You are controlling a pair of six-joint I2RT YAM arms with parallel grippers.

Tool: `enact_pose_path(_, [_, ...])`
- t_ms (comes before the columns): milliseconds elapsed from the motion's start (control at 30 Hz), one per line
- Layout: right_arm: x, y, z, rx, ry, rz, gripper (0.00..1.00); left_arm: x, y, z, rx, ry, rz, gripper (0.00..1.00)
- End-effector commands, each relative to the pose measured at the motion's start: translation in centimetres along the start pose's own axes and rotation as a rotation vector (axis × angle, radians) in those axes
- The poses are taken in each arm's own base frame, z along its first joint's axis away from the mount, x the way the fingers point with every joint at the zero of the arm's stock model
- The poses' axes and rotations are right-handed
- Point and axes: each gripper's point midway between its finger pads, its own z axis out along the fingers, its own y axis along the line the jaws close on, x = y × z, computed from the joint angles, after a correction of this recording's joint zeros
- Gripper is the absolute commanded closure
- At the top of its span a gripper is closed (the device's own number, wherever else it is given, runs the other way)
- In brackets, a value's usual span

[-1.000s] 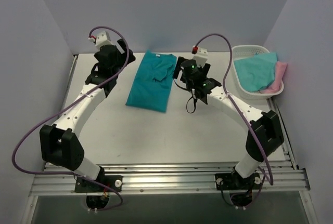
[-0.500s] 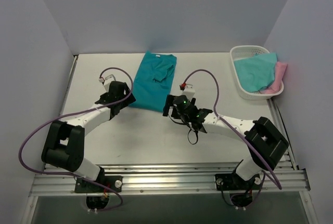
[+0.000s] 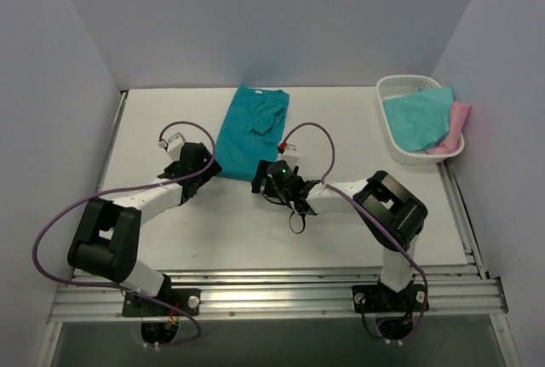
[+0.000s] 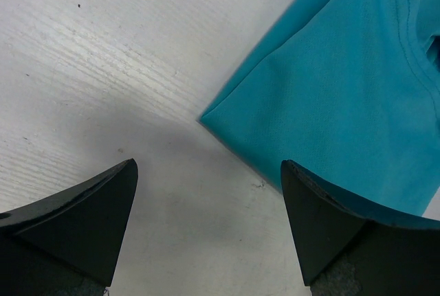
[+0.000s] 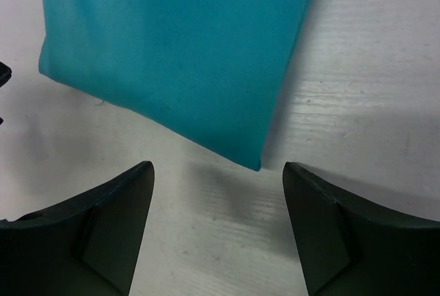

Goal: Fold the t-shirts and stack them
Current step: Fold the tshirt

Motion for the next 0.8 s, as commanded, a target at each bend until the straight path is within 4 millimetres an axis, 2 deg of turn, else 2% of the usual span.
enact_pose_path(0, [1.1,0.0,1.2,0.008,0.027,0.003,0.29,-1.2,-0.8,0.5,0.013,-0.066,-0.073,0.06])
enact_pose_path(267, [1.1,-0.2,2.2,0.032,0.024,-0.012,0.3,-0.9,-0.6,0.9,0.011,-0.08,-0.137,0.0])
enact_pose_path(300, [1.1,-0.3,2.3,0.035,0.024,-0.012,0.33,-0.7,-0.5,1.0,0.007,-0.078,-0.137,0.06])
enact_pose_path(333, [1.0,-0.4,2.3,0.037,0.023,-0.011,0.35,-0.7,-0.6,1.1,0.007,-0.078,-0.138,0.07])
enact_pose_path(367, [0.9,-0.4,2.4,0.038,0.022,-0.011,0.45,-0.5,-0.6,1.3,0.006,-0.073,-0.143,0.09])
enact_pose_path(433, [0.9,-0.7,2.6,0.045,0.025,-0.011,0.55,-0.2,-0.5,1.8,-0.001,-0.067,-0.143,0.1])
enact_pose_path(467, [1.0,-0.9,2.7,0.05,0.028,-0.012,0.64,0.0,-0.5,2.0,-0.001,-0.064,-0.152,0.11])
enact_pose_path(567, [1.1,-1.4,2.9,0.062,0.032,-0.008,0.78,0.6,-0.5,2.7,0.006,-0.058,-0.166,0.17])
enact_pose_path(667, [1.4,-1.7,3.1,0.068,0.04,-0.009,0.83,1.2,-0.5,3.6,-0.003,-0.045,-0.178,0.25])
enact_pose_path(700, [1.4,-1.7,3.1,0.066,0.04,-0.009,0.84,1.3,-0.7,3.9,0.002,-0.045,-0.184,0.31])
enact_pose_path(767, [1.5,-1.9,3.2,0.071,0.042,-0.01,0.86,1.7,-0.4,4.4,-0.013,-0.039,-0.193,0.34])
